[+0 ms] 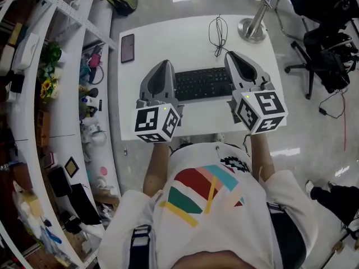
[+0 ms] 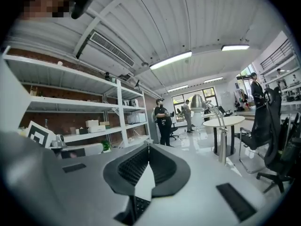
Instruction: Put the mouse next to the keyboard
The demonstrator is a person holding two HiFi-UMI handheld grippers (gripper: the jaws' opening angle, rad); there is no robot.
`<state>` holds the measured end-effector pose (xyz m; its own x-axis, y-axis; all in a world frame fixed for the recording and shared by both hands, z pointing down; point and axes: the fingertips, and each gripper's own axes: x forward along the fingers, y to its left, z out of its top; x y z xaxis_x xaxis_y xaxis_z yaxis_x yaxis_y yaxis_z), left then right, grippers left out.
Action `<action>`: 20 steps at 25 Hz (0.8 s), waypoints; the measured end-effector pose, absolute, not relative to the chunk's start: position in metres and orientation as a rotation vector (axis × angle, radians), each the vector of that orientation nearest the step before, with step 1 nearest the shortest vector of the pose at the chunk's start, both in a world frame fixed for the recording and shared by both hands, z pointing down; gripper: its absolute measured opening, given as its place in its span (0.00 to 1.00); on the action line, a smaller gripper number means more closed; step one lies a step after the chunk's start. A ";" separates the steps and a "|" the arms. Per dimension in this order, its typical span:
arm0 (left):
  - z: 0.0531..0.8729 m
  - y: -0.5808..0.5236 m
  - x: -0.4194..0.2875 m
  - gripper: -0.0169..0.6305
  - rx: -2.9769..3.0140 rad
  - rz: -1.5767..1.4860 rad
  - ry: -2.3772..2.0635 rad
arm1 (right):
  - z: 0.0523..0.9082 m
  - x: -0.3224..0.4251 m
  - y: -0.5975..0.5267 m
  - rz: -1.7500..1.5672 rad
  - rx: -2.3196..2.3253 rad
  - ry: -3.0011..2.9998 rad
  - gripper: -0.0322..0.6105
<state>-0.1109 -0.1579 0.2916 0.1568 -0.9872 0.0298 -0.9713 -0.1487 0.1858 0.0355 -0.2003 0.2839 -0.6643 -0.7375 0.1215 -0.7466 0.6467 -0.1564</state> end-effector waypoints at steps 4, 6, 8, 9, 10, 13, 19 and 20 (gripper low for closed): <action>0.280 -0.152 -0.131 0.09 2.280 -0.126 -1.978 | 0.279 0.000 -0.181 0.282 1.198 -2.836 0.07; 0.277 -0.150 -0.139 0.09 2.285 -0.116 -1.992 | 0.282 -0.014 -0.175 0.273 1.167 -2.830 0.07; 0.276 -0.149 -0.145 0.09 2.286 -0.113 -1.996 | 0.287 -0.024 -0.170 0.269 1.140 -2.821 0.07; 0.276 -0.148 -0.148 0.09 2.284 -0.113 -1.997 | 0.288 -0.029 -0.169 0.270 1.129 -2.818 0.07; 0.276 -0.149 -0.150 0.09 2.281 -0.115 -1.998 | 0.290 -0.032 -0.168 0.271 1.119 -2.815 0.07; 0.276 -0.150 -0.158 0.09 2.272 -0.120 -1.999 | 0.294 -0.041 -0.168 0.266 1.102 -2.802 0.07; 0.278 -0.150 -0.162 0.09 2.272 -0.121 -1.989 | 0.299 -0.046 -0.168 0.262 1.101 -2.781 0.07; 0.278 -0.149 -0.161 0.09 2.274 -0.122 -1.988 | 0.299 -0.045 -0.168 0.263 1.103 -2.778 0.07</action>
<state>-0.1614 -0.1493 0.2779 0.1348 -0.9907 0.0175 -0.9812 -0.1310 0.1420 -0.0450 -0.1679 0.2993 -0.7215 -0.6647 0.1940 -0.6893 0.7161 -0.1099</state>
